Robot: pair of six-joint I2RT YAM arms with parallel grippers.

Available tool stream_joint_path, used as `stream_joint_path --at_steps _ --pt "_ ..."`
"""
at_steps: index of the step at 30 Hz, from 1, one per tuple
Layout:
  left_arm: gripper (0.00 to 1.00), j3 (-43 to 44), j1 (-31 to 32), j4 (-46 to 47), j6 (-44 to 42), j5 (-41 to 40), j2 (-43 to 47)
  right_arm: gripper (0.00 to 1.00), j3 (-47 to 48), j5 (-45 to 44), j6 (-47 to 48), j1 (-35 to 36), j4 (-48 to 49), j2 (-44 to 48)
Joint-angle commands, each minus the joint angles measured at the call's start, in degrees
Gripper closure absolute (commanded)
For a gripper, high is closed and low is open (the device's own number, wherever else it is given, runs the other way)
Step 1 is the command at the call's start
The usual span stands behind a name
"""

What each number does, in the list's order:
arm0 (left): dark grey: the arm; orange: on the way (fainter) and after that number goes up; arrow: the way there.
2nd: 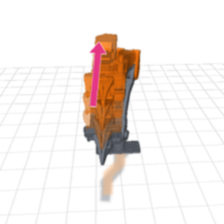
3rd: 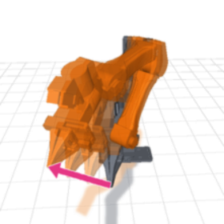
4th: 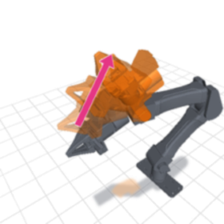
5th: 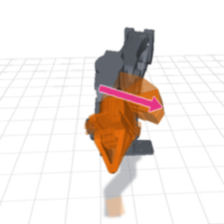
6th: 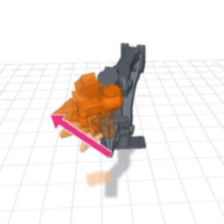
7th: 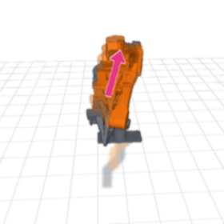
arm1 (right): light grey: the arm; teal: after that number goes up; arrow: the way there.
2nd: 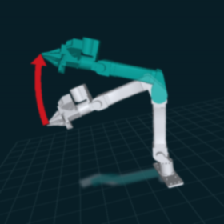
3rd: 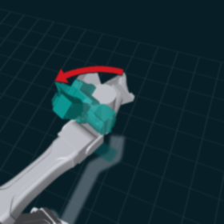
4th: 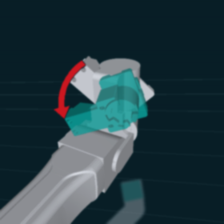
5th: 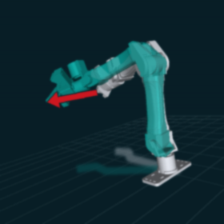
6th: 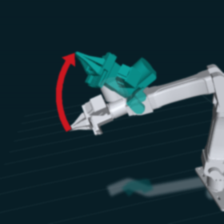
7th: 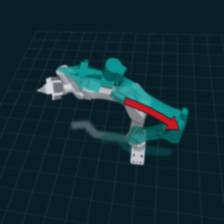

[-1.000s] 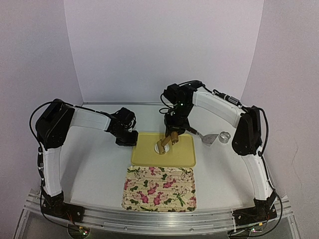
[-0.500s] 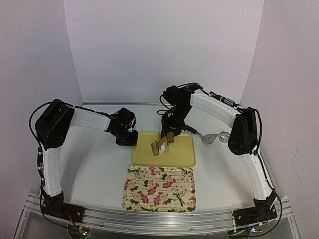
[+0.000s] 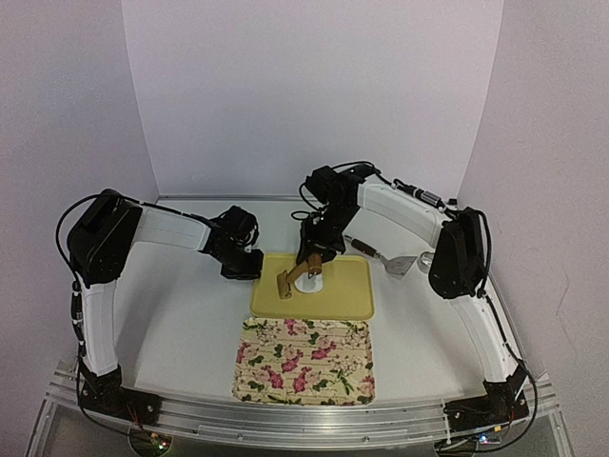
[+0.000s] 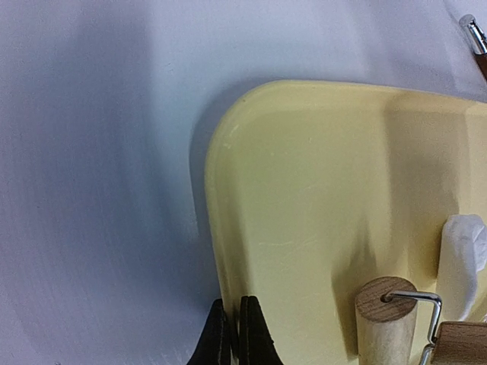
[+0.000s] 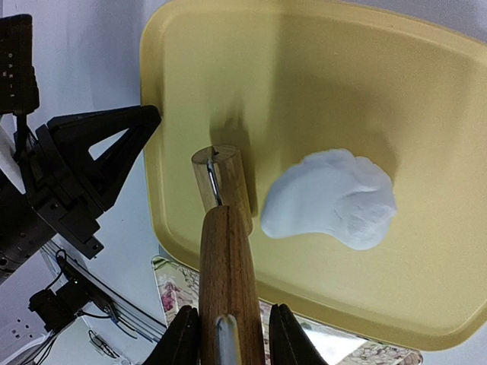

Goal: Roll out the dumpling wrappers from the dough

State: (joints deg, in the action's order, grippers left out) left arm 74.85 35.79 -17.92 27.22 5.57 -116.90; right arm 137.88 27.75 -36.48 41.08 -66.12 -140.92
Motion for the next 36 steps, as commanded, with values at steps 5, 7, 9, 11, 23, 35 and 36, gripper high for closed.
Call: stream_joint_path --at_steps 5,7,9,11,23,35,36 --pt "1.00 -2.05 1.60 -1.77 2.37 3.55 2.16 1.00 3.00 -5.24 -3.35 -0.04 3.21 10.21" --pt "1.00 -2.26 1.56 -1.77 2.47 3.31 2.54 1.00 2.15 -6.17 -3.81 -0.09 3.04 13.45" --pt "1.00 -2.38 1.56 -1.85 2.37 3.12 2.67 1.00 -0.40 -6.96 -4.02 -0.20 2.94 16.33" --pt "1.00 -2.42 1.56 -1.97 2.04 3.13 2.71 1.00 -2.93 -7.47 -3.93 -0.19 2.61 18.85" --pt "1.00 -0.91 1.74 -0.91 -5.70 4.84 2.05 1.00 -0.42 -16.85 4.50 -0.04 -14.18 16.19" --pt "1.00 2.45 1.75 -1.79 -6.97 6.03 -0.73 1.00 6.69 -16.58 15.24 0.40 -19.11 10.37" --pt "1.00 2.60 1.78 -1.90 -7.12 6.05 -0.88 1.00 7.02 -16.55 16.08 0.40 -19.97 9.76"
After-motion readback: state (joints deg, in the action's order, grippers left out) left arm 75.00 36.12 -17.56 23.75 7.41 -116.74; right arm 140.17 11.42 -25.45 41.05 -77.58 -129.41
